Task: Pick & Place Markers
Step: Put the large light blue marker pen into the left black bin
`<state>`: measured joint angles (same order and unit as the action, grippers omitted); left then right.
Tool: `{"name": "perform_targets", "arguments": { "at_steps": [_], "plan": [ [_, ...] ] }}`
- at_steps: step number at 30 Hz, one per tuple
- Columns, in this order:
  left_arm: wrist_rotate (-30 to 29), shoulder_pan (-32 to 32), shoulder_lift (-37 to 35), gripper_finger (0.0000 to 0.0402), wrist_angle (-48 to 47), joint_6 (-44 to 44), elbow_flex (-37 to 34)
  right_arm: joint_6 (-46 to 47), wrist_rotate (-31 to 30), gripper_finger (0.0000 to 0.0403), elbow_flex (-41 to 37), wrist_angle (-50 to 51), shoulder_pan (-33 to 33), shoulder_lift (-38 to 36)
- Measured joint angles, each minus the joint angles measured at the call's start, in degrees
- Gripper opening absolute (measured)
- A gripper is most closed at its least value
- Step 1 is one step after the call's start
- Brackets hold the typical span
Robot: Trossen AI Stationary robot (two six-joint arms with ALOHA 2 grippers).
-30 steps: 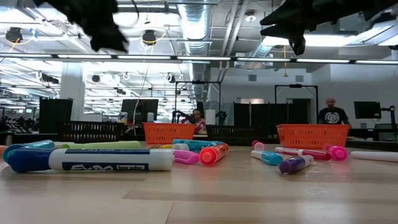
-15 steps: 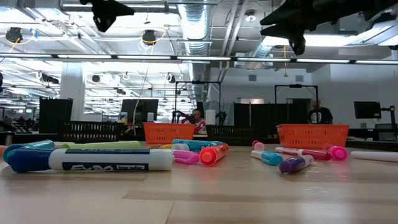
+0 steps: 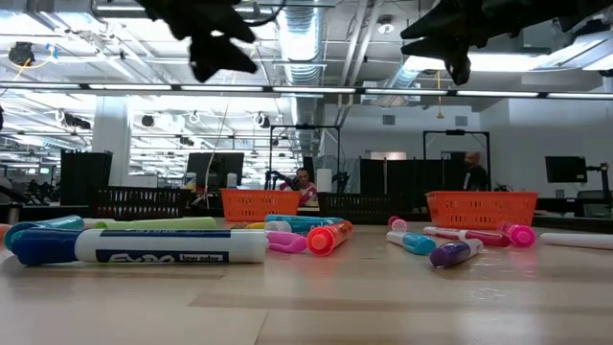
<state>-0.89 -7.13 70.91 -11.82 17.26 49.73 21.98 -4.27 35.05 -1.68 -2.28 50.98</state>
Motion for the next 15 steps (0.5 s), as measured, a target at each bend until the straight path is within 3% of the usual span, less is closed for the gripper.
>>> {"name": "perform_targets", "arguments": {
  "at_steps": [7, 15],
  "plan": [
    [-0.37, 0.04, 10.75, 0.0207, 0.10, 1.94, 9.21, 0.00, 0.00, 0.0102, 0.00, 1.19, 0.00, -0.02],
    [-4.06, 0.23, 20.82, 0.0206, -0.10, 14.67, 12.48, 0.00, -0.02, 0.0102, -0.04, 3.83, 0.00, -0.02]
  ]
}}
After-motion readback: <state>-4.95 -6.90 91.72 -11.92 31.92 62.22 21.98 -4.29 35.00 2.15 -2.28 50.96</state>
